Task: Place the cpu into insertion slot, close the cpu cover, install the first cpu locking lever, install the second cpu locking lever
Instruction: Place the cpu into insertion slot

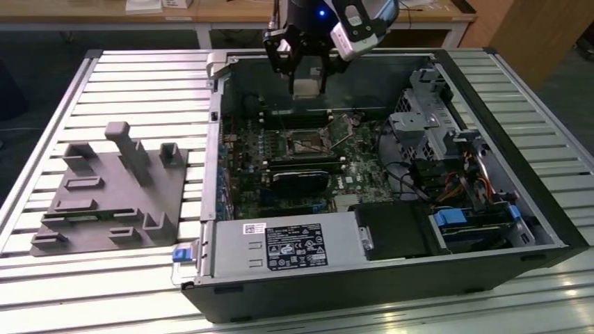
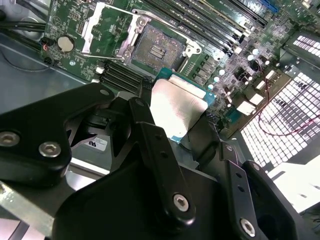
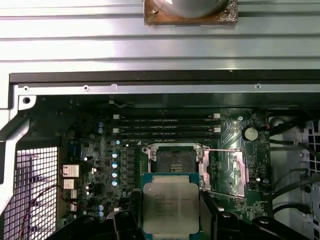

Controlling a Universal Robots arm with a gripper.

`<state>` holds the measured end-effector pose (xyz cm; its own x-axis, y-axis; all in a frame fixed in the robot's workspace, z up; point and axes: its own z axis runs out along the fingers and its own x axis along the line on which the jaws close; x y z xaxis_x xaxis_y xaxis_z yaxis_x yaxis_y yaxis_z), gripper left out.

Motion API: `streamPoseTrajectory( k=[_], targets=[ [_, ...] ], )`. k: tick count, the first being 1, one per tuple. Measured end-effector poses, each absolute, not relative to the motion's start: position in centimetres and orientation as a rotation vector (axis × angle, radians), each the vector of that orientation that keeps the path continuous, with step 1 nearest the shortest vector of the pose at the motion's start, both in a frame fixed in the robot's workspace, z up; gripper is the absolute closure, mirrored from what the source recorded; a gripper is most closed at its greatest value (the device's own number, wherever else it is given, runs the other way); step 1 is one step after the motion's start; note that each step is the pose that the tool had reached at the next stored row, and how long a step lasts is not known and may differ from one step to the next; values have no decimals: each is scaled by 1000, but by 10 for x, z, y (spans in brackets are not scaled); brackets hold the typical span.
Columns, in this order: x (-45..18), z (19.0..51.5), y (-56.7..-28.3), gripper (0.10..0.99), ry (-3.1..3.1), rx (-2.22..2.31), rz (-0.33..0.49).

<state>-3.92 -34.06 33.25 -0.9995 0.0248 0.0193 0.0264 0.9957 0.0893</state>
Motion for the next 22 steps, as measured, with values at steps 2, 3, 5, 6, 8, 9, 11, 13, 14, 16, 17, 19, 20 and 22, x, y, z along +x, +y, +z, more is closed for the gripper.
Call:
streamPoseTrajectory(
  k=[2,3,5,6,8,9,11,13,14,16,17,19,20,22],
  targets=[
    [-39,332,-341,545,-3120,-40,-140],
    [-39,331,-341,545,-3120,-40,-140],
    [-39,330,-341,545,-3120,-40,-140],
    [-39,330,-341,545,-3120,-40,-140],
    [-39,329,-341,545,-3120,-40,-140],
    [-39,328,-341,545,-3120,-40,-140],
    [-39,328,-341,545,-3120,-40,-140],
    [-39,327,-341,545,-3120,-40,-140],
    [-39,326,-341,545,-3120,-40,-140],
    [-39,326,-341,545,-3120,-40,-140],
    [-39,325,-341,545,-3120,-40,-140],
    [-39,324,-341,545,-3120,-40,-140],
    [-39,324,-341,545,-3120,-40,-140],
    [-39,322,-341,545,-3120,-40,-140]
  ],
)
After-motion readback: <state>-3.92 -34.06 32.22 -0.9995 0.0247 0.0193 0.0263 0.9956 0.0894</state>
